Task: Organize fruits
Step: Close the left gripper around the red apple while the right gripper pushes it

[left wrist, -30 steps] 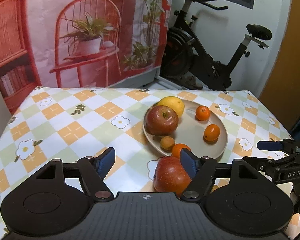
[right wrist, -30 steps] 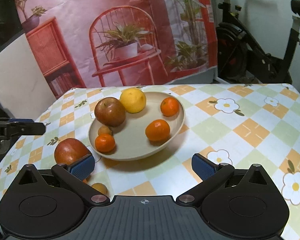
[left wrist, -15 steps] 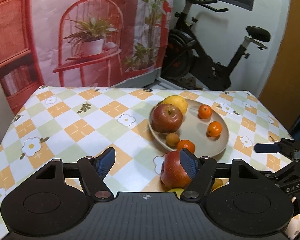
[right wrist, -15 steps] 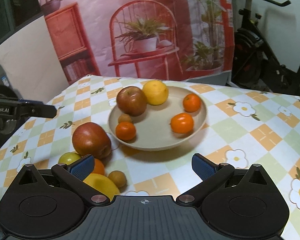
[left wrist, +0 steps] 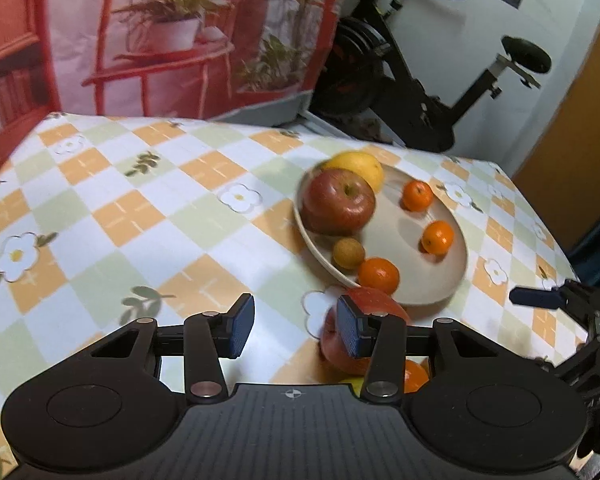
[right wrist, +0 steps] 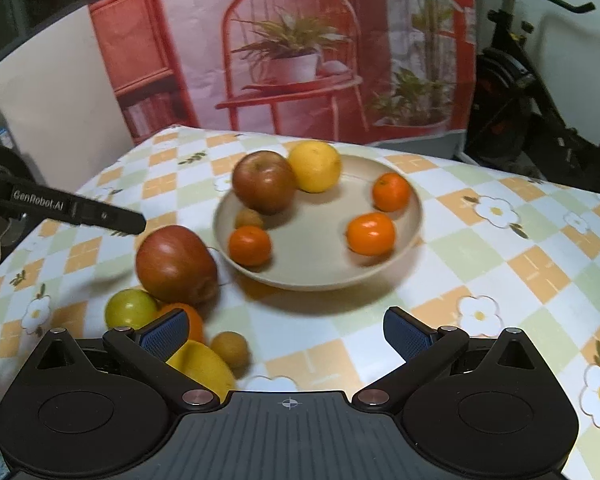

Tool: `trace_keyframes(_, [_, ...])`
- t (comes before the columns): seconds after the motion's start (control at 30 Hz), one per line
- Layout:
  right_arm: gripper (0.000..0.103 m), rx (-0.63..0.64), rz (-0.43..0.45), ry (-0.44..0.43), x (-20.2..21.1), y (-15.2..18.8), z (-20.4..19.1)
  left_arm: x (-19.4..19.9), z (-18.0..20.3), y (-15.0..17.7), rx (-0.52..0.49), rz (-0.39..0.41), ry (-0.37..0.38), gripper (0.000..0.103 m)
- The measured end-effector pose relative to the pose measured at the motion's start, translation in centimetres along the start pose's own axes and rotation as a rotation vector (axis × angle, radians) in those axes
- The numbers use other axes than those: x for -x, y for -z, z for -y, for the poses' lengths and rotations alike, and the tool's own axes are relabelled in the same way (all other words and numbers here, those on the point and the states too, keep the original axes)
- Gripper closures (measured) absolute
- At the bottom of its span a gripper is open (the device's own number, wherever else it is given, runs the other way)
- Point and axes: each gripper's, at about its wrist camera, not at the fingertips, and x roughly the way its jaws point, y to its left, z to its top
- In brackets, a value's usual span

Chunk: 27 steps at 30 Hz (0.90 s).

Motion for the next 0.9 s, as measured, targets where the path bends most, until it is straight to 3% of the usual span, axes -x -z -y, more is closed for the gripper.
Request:
trace_keyframes(0.27, [0.000, 0.004, 0.007, 0.015, 0.4, 0.3, 0.8, -0.5, 0.4, -0.4, -0.008, -0.006, 0.018, 0.057])
trace_keyframes(0.9, [0.001, -0.012, -0.001, -0.036, 0.7, 1.3, 1.2, -1.5, 3.8, -0.7, -0.057, -0.053, 0.162, 0.057])
